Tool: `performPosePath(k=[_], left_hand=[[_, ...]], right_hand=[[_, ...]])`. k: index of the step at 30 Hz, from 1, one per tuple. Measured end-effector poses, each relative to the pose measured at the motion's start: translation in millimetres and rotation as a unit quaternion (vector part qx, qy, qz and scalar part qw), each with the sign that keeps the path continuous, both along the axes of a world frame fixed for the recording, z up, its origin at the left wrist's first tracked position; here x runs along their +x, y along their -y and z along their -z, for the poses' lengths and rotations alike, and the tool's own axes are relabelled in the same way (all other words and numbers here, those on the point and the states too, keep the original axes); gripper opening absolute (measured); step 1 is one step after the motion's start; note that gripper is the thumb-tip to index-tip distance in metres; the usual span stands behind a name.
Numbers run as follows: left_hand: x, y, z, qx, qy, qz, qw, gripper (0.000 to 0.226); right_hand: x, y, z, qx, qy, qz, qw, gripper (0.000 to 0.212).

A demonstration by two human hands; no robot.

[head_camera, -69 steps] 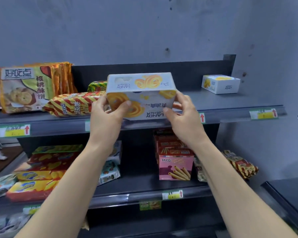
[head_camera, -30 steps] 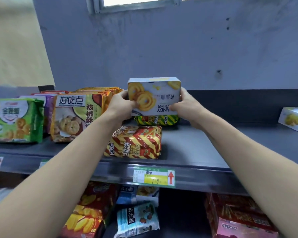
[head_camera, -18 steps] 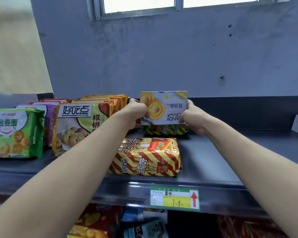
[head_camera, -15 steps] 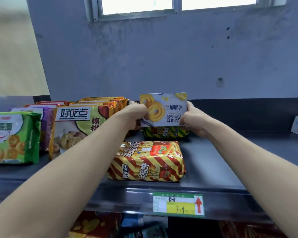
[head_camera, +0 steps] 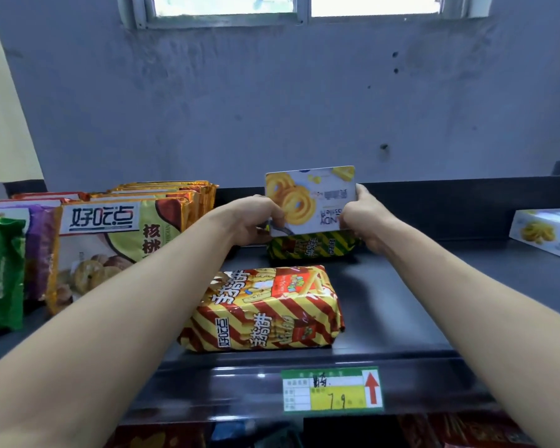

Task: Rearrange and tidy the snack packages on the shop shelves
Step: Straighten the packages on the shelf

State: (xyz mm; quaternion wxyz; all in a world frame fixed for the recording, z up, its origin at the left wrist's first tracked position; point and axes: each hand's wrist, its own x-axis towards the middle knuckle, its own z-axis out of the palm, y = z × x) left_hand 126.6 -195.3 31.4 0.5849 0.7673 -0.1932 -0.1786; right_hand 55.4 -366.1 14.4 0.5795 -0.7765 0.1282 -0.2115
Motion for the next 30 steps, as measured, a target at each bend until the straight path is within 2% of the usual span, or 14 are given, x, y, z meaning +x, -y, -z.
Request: performPosePath(k=[3,6,9,11,13,16,17,20,22,24,27,30], left_hand=[[-7.0,9.7,4.2,-0.031,-0.009,0.076,0.997,0.043],[-12.3,15.9,4.3,-0.073,-0.049,0.127,0.988,0.048],[-15.5,15.0,-0.3,-0.053,-0.027,0.062,0.996,0.039],[-18.1,12.1,-4.7,-0.090,-0.020,-0.020,0.996,0.025],[-19.8,6.2,-7.5,-0.148,-0.023,-0.083,0.985,0.019],[-18.4,-4.3,-9.2,-0.182,-0.024,-0.102,0.978,0.029],[-17.9,-7.9,-8.9,-0.195,-0.024,-0.111,0.974,0.032],[-17.3,-16.0,-7.8,-0.235,-0.022,-0.148,0.961,0.018],[-18.2,-21.1,-7.6,-0.237,-0.015,-0.155,0.959,0.011],[-17.2,-24.8,-7.8,-0.232,-0.009,-0.161,0.959,0.005],[-13.2,-24.6,-5.9,-0.200,0.014,-0.203,0.959,0.020],[-3.8,-23.3,-4.6,-0.149,0.060,-0.236,0.958,0.029]], right_hand=[[-0.6,11.7,6.1,0.037,0.045,0.084,0.995,0.051],[-3.1,29.6,11.0,0.052,0.082,0.130,0.987,0.055],[-10.8,23.8,3.7,0.055,0.088,0.116,0.988,0.068],[-12.9,16.4,-2.7,0.054,0.082,0.078,0.992,0.068],[-16.1,5.3,-10.0,0.062,0.068,0.038,0.995,0.058],[-20.7,-9.7,-20.3,0.102,0.031,-0.019,0.994,0.025],[-21.4,-12.6,-21.9,0.125,0.017,-0.043,0.991,0.020],[-15.7,-15.0,-20.1,0.188,0.011,-0.107,0.976,0.034],[-7.8,-17.4,-15.5,0.202,0.010,-0.105,0.974,0.046],[0.8,-22.0,-10.6,0.217,0.014,-0.090,0.972,0.042],[9.9,-28.9,-7.1,0.257,0.026,-0.115,0.959,0.016],[13.9,-29.2,-0.6,0.285,0.001,-0.160,0.945,0.030]])
